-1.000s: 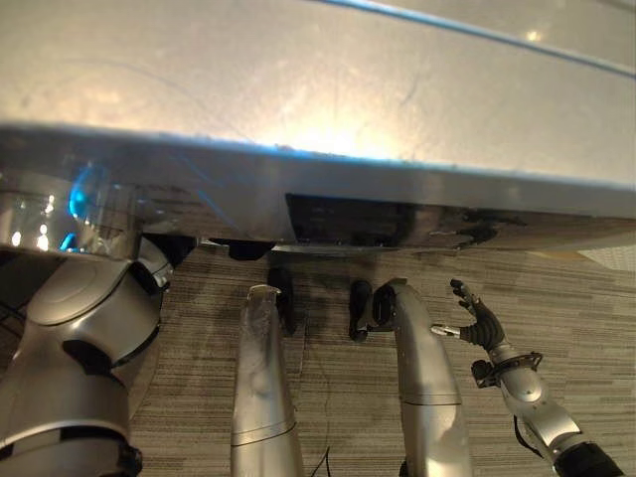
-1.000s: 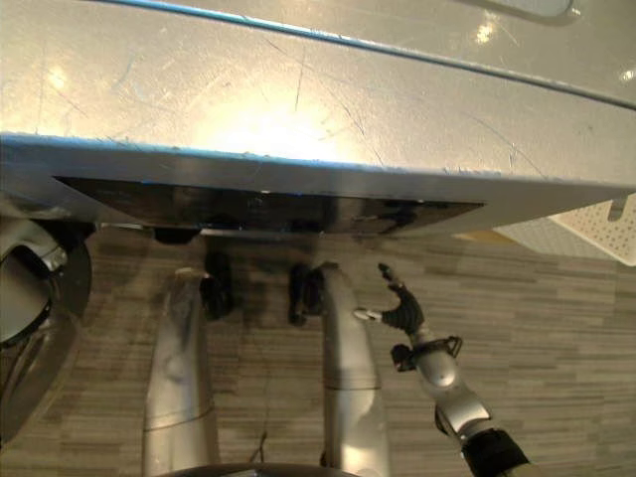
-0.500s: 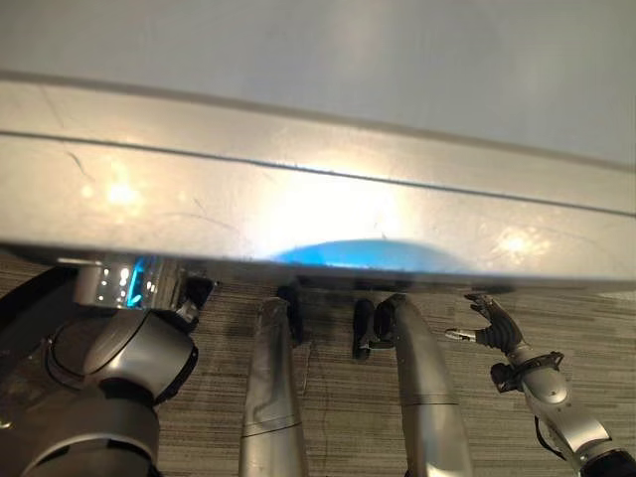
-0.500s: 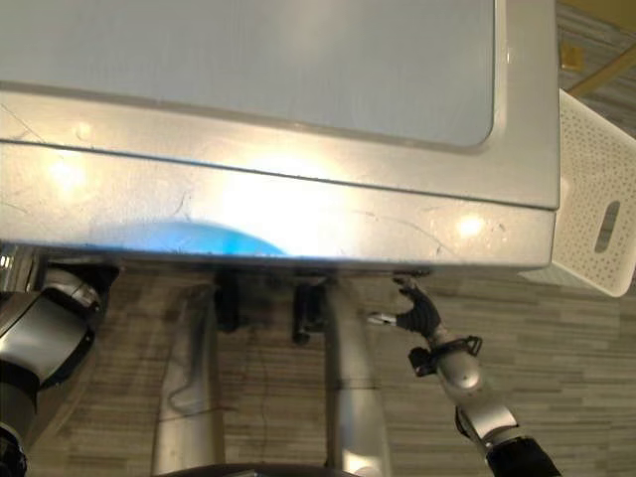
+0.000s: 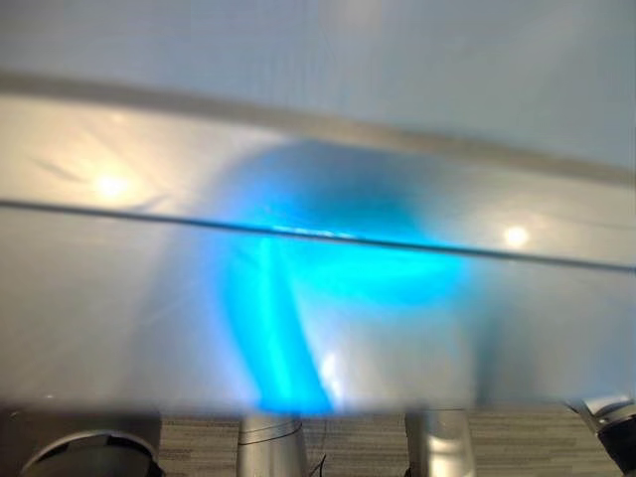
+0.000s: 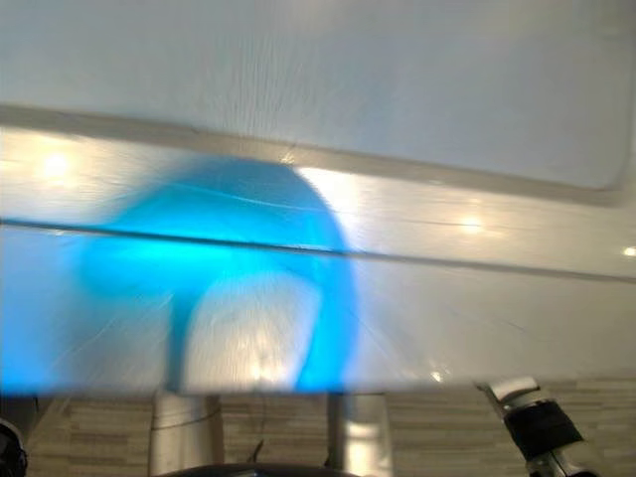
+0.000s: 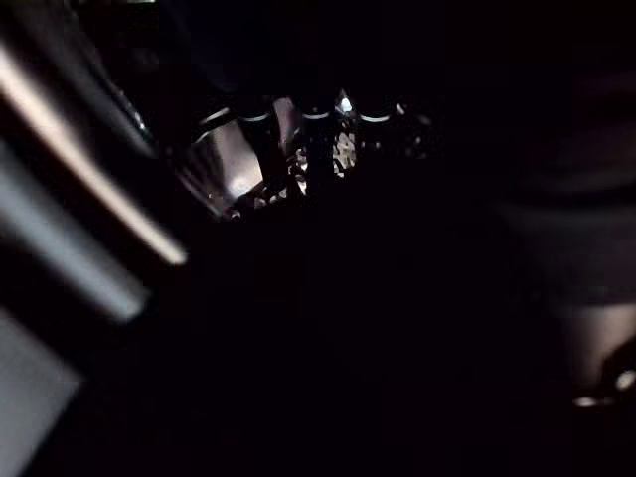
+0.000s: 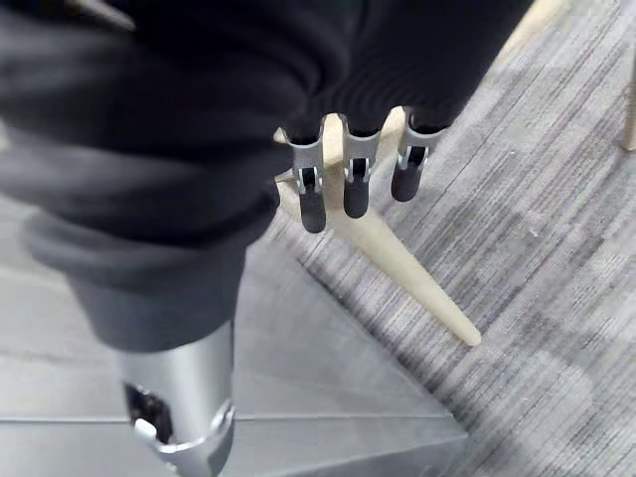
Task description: Grab the laundry basket,head to the washer,open it,put in the laundry and shut it.
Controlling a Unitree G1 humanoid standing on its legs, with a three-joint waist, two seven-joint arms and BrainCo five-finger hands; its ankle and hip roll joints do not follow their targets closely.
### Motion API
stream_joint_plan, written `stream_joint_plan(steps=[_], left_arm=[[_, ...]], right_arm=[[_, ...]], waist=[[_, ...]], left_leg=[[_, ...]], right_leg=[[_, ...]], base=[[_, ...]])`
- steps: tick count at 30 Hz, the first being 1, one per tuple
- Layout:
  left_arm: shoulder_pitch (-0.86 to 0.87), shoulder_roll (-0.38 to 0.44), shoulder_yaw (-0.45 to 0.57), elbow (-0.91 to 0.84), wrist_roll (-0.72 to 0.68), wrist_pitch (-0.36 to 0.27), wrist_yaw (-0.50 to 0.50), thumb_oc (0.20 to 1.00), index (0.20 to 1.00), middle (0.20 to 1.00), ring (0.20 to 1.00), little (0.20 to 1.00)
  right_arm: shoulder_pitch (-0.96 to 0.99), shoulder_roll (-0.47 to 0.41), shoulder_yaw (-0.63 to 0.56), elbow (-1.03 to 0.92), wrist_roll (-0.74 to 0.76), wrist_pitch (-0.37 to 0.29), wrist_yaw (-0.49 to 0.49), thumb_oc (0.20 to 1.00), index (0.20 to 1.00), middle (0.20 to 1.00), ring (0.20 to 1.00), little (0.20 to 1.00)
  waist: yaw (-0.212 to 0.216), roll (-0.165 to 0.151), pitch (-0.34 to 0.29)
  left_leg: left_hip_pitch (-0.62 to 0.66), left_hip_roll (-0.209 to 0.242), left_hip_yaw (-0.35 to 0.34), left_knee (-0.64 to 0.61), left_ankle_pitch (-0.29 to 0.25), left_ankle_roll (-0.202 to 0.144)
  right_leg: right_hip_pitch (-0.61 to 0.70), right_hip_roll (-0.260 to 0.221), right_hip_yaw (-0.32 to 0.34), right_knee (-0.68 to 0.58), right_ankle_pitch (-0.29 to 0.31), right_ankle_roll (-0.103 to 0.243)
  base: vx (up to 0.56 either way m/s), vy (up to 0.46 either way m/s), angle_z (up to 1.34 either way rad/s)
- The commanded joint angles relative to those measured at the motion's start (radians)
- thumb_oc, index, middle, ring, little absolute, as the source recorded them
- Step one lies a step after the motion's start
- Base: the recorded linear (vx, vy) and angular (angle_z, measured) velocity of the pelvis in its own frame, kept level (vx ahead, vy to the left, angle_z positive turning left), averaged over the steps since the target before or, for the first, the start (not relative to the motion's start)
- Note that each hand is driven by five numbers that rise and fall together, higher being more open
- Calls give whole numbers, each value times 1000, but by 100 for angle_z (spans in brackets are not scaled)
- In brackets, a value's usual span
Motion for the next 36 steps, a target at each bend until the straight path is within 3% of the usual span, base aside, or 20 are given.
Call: stream_joint_plan(steps=[1,2,3,4,10,11,14,15,24,25,28,31,36], left_arm=[[-14,-49,-18,47,136,35,-26,1000,1000,1000,1000,1000],[-9,-68,-31,55,152,38,-28,1000,1000,1000,1000,1000],[1,-86,-37,61,158,41,-31,300,300,300,300,300],[13,-121,-35,58,120,37,-15,200,200,200,200,200],[-1,-190,-12,31,-77,-25,48,200,200,200,200,200],[-23,-211,10,15,-195,-58,75,200,200,200,200,200],[-34,-217,23,2,-251,-74,90,200,200,200,200,200],[-60,-225,77,-94,-400,-130,162,200,200,200,200,200],[-40,-197,180,-238,-367,-162,412,200,200,200,200,200],[-23,-201,206,-211,-384,-145,424,1000,1000,1000,1000,1000],[-45,-210,193,-130,-384,-124,375,1000,1000,1000,1000,1000],[-80,-188,118,-34,-295,-89,279,1000,1000,1000,1000,1000],[-26,-202,127,-26,-300,-98,223,1000,1000,1000,1000,1000]], right_arm=[[-61,68,107,121,-89,23,-68,1000,1000,1000,1000,1000],[-125,90,135,172,-110,27,-89,1000,1000,1000,1000,1000],[-185,109,159,222,-122,30,-110,1000,1000,1000,1000,1000],[-272,135,187,299,-122,41,-141,1000,1000,1000,1000,1000],[-432,187,234,505,-88,54,-175,1000,1000,1000,1000,1000],[-498,207,252,587,-66,63,-181,1000,1000,1000,1000,1000],[-522,214,259,619,-56,64,-183,1000,1000,1000,1000,1000],[-556,233,256,681,-33,66,-189,1000,1000,1000,1000,1000],[-483,262,215,608,-57,10,-232,1000,1000,1000,1000,1000],[-419,272,209,571,-72,3,-230,1000,1000,1000,1000,1000],[-396,276,206,567,-74,6,-218,1000,1000,1000,1000,1000],[-383,267,211,584,-84,19,-186,1000,1000,1000,1000,1000],[-383,272,215,634,-101,47,-175,1000,1000,1000,1000,1000]], waist=[[-23,14,32],[-20,14,37],[-17,14,42],[-8,14,49],[5,22,35],[9,28,25],[10,30,23],[20,34,11],[22,29,-8],[17,31,-19],[11,36,-29],[6,45,-47],[16,53,-68]], left_leg=[[-17,1,-84,-45,-23,-3],[-20,1,-85,-36,-25,-2],[-20,3,-85,-32,-28,-1],[-21,2,-87,-27,-30,1],[-12,-7,-84,-52,-22,-2],[0,-9,-78,-71,-16,-5],[8,-9,-76,-84,-12,-6],[46,-10,-66,-128,0,-14],[102,-3,-59,-153,2,-23],[118,2,-59,-159,4,-26],[139,5,-57,-171,10,-28],[167,16,-50,-195,20,-30],[222,21,-45,-245,30,-36]], right_leg=[[13,22,60,-164,69,70],[8,24,59,-158,69,70],[5,26,61,-159,71,71],[2,28,59,-157,78,71],[4,24,53,-183,84,65],[13,23,53,-194,85,61],[20,22,53,-203,86,60],[60,20,50,-232,86,57],[115,14,48,-246,70,56],[130,14,47,-252,68,56],[151,15,46,-263,71,56],[177,16,45,-288,79,57],[226,17,43,-338,91,61]], base=[[0,0,0],[0,0,0],[-4,36,-6],[-8,31,-10],[-13,18,-4],[0,0,0],[-12,-8,2],[-30,-21,7],[2,-11,5],[0,0,0],[-3,16,0],[-6,50,-4],[-4,15,0]])
